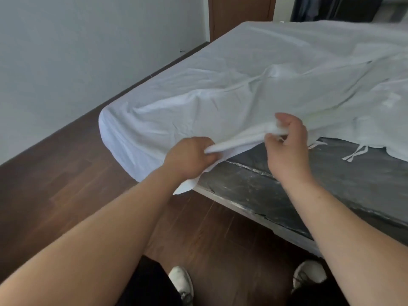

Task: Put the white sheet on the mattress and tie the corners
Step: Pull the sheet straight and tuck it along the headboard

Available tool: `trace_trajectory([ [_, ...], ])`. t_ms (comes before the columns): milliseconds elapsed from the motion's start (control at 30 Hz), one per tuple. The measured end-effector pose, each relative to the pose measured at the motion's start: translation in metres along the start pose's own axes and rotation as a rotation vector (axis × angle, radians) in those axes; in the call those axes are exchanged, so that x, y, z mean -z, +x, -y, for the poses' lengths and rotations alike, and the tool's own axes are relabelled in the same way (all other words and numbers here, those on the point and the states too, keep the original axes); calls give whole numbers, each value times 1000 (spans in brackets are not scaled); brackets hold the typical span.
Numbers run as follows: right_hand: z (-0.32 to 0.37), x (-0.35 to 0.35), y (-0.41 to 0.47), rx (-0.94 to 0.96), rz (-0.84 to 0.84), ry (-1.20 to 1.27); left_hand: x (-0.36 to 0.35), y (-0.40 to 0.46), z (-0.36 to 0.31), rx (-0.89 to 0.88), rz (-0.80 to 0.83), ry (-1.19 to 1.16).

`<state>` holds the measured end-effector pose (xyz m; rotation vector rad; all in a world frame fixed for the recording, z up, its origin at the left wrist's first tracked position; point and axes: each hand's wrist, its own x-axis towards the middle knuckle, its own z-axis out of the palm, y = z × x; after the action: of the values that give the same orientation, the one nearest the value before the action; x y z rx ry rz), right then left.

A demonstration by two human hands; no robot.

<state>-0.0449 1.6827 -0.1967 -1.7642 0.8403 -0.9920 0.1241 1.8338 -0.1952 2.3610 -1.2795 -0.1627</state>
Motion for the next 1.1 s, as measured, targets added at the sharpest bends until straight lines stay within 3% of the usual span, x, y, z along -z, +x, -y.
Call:
trace_trajectory([
  [67, -3, -10, -6, -122, -137, 117, 25, 10, -1, 14, 31, -114],
  [133, -5, -14, -7, -386, -247, 272, 46, 15, -4, 17, 35, -183],
  [233, -10, -17, -2, -832, 31, 648, 65, 20, -9, 20, 55, -222],
  [300, -10, -19, -3, -955, 191, 786, 70, 21, -12, 15, 74, -223],
  [433, -6, -29, 3, -933, 213, 954, 70, 19, -14, 10, 112, -189],
  [600, -7, -28, 6, -896, 149, 808, 65, 16, -10, 2, 164, -45],
  [767, 16, 0, -10, -629, 562, 805, 47, 4, -3, 29, 444, 278],
  [833, 18, 12, -18, -536, 751, 664, 37, -3, -5, 61, 536, 344],
  [900, 11, 17, -27, -505, 910, 479, 33, -13, -13, 32, 465, 252],
  [967, 5, 17, -33, -537, 979, 428, 32, -22, -28, 9, 408, 4],
  [1033, 3, 14, -35, -548, 933, 473, 34, -30, -48, -13, 518, -204],
  [1100, 2, 12, -35, -552, 874, 546, 34, -40, -66, -74, 603, -216],
])
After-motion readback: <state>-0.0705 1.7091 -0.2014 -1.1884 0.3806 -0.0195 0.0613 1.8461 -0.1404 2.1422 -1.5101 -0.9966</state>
